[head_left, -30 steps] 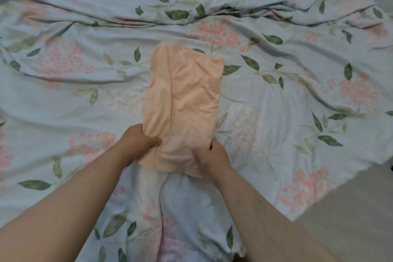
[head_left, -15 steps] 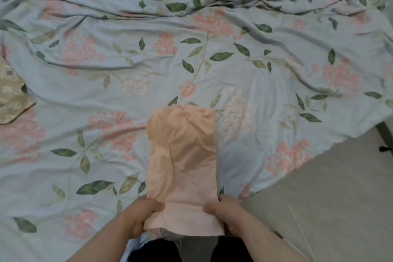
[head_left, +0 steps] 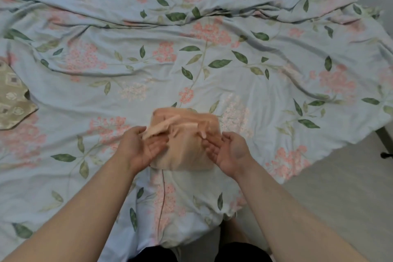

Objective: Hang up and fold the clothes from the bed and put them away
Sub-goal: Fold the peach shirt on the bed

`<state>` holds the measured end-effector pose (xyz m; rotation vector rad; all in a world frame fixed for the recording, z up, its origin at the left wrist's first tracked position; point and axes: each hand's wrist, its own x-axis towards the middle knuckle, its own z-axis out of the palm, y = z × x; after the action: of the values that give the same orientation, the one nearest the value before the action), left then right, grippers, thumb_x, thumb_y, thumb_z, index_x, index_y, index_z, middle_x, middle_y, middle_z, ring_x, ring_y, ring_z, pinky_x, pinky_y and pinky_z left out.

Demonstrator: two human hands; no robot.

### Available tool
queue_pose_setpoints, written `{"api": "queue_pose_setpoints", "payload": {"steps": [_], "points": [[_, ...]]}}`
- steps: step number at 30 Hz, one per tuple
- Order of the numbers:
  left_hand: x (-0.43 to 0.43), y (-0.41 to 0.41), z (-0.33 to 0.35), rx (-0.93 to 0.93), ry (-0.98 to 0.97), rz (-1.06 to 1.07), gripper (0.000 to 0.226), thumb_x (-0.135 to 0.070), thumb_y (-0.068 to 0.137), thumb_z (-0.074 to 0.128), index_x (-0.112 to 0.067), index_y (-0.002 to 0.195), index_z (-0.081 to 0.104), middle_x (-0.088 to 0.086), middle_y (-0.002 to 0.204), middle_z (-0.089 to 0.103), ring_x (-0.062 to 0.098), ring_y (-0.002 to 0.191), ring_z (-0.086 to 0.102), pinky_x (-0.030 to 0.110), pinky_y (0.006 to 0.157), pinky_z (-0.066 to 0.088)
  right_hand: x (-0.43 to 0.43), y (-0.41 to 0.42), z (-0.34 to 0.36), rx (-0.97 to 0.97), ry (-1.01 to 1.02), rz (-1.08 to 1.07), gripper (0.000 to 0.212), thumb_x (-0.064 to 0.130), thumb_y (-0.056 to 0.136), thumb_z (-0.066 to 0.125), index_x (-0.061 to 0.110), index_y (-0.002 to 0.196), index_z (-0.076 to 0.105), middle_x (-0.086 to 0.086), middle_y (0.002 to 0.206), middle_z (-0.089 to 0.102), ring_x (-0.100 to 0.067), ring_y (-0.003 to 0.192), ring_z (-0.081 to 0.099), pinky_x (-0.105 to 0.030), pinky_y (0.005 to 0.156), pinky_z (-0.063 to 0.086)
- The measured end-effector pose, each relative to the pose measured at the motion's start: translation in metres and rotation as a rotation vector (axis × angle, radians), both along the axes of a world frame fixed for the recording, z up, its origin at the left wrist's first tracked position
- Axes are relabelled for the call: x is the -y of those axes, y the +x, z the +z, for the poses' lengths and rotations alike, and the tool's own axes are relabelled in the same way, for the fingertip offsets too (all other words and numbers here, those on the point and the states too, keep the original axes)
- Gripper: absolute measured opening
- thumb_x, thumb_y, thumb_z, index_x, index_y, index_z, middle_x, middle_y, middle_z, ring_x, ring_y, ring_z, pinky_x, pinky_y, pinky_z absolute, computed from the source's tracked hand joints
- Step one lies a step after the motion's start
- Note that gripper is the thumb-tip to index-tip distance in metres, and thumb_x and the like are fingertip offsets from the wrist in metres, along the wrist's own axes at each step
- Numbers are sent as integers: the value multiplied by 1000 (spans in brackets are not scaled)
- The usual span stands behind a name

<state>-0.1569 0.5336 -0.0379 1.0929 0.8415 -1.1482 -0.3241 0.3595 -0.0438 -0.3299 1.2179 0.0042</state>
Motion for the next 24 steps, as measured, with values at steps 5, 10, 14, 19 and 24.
{"api": "queue_pose_setpoints", "payload": {"steps": [5, 10, 14, 19, 24], "points": [[11, -1, -31, 544, 406, -300, 33, -23, 91, 63, -15, 121, 52, 8, 92, 63, 17, 72, 63, 29, 61, 56, 7, 23, -35, -148, -282, 169, 4, 10, 92, 53, 13, 89, 53, -4, 79, 56, -16, 64, 55, -31, 59, 48], [-18, -29, -61, 620, 406, -573, 78, -48, 64, 84, -12, 129, 59, 2, 117, 68, 23, 105, 66, 43, 91, 56, -6, 10, -61, -392, -587, 607, 82, 40, 80, 80, 8, 145, 42, -7, 137, 51, -29, 123, 54, -43, 104, 47], [-20, -18, -75, 416, 313, -569, 46, -33, 72, 87, -17, 109, 64, 4, 106, 72, 23, 91, 71, 33, 64, 58, -13, 14, -67, -336, -484, 607, 69, 38, 77, 84, 5, 131, 58, -10, 123, 66, -28, 108, 63, -38, 91, 54], [-22, 6, -58, 238, 243, -589, 35, -29, 74, 84, -18, 101, 64, 6, 102, 73, 28, 92, 70, 35, 65, 57, -13, 19, -44, -187, -451, 517, 39, 23, 83, 77, 14, 120, 67, -6, 115, 71, -24, 101, 66, -35, 85, 54], [-39, 5, 10, 213, 64, -414, 36, -22, 84, 72, -11, 118, 62, 12, 103, 76, 31, 91, 74, 42, 68, 59, -17, 22, 31, -49, -427, 427, 24, 15, 87, 73, 14, 111, 69, -8, 107, 76, -27, 99, 70, -39, 83, 57]]}}
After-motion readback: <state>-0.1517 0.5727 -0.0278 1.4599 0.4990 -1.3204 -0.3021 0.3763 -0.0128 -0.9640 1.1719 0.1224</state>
